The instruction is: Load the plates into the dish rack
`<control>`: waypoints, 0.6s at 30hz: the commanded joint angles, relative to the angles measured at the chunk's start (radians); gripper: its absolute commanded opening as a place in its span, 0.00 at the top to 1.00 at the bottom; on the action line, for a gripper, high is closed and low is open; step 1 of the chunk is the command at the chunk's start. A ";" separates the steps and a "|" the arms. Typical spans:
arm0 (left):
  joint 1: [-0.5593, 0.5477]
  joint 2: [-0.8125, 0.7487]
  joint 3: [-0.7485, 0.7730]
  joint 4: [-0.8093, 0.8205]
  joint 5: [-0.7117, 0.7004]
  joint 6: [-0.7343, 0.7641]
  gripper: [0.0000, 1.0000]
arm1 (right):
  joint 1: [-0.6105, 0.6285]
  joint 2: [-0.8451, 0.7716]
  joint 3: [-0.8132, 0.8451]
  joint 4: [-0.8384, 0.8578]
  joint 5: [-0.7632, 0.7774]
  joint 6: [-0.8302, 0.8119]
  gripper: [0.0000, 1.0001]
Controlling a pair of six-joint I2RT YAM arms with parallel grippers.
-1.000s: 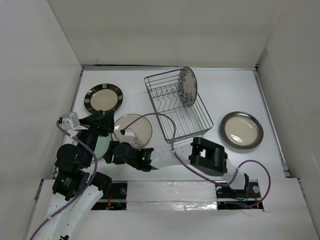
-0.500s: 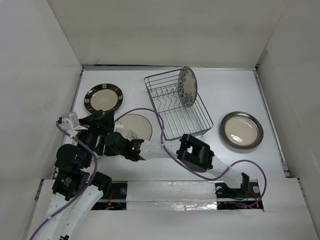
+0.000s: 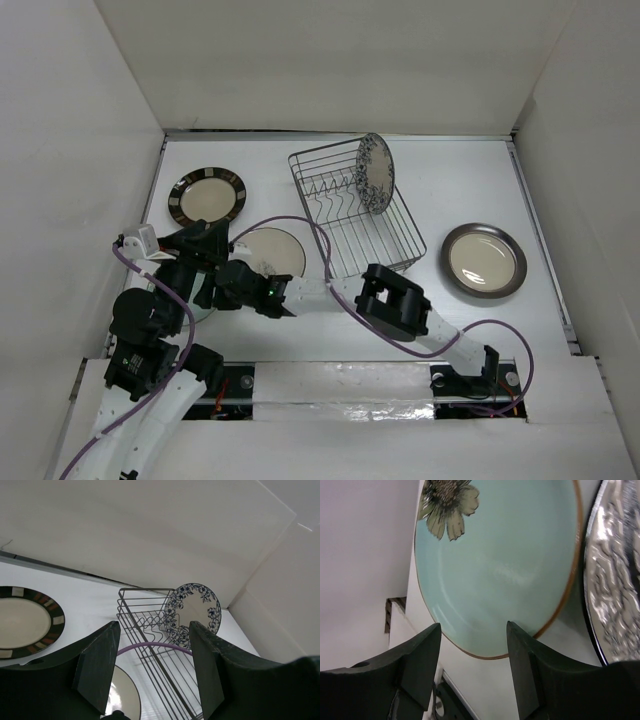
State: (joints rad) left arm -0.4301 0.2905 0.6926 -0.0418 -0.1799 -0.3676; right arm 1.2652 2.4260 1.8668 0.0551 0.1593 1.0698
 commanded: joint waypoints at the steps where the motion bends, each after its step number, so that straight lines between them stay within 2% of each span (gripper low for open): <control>1: 0.004 0.001 0.035 0.060 0.023 0.012 0.46 | 0.019 -0.090 -0.125 -0.069 0.061 -0.008 0.39; 6: 0.004 0.002 0.030 0.062 0.030 0.012 0.45 | 0.028 -0.139 -0.175 -0.066 0.112 -0.036 0.39; 12: 0.004 0.003 0.030 0.071 0.020 0.013 0.46 | 0.028 -0.076 -0.110 -0.100 0.098 -0.062 0.39; 18: 0.004 0.012 0.035 0.088 0.014 0.021 0.46 | 0.028 -0.183 -0.179 -0.014 0.143 -0.188 0.41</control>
State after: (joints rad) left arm -0.4301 0.2909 0.6926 -0.0261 -0.1661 -0.3630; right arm 1.2842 2.3112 1.7153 0.0433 0.2501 0.9771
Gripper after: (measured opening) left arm 0.542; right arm 0.596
